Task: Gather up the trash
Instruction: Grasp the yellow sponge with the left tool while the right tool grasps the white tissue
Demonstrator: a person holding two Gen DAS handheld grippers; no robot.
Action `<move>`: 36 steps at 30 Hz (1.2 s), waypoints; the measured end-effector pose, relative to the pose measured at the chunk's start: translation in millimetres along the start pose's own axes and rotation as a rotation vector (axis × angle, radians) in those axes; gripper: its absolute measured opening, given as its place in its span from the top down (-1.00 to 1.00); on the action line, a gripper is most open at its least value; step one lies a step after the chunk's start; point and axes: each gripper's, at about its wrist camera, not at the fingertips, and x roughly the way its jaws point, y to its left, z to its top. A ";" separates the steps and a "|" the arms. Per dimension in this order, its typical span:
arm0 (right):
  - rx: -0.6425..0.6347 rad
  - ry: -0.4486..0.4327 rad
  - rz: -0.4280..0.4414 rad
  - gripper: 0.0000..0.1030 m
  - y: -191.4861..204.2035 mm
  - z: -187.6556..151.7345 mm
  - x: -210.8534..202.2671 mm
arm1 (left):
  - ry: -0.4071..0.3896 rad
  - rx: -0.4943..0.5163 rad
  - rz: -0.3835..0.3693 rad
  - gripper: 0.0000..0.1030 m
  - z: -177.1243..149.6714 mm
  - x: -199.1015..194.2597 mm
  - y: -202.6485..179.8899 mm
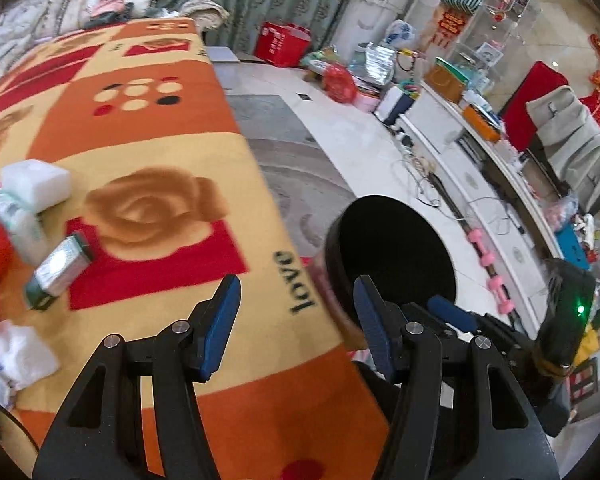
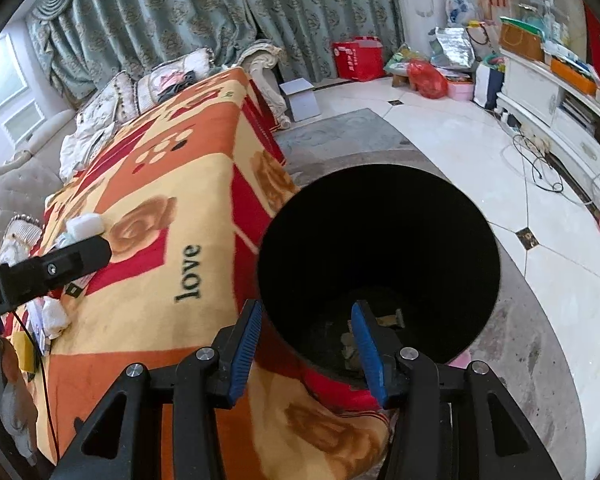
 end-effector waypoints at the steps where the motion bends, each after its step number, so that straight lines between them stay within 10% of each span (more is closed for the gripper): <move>1: -0.010 0.002 0.003 0.11 5.8 -0.7 0.7 | -0.005 0.001 0.016 -0.12 -1.9 -3.3 4.1; 36: -0.303 0.119 0.234 -0.08 201.4 -27.6 38.2 | -0.046 -0.163 0.318 -0.12 -85.9 -121.9 160.8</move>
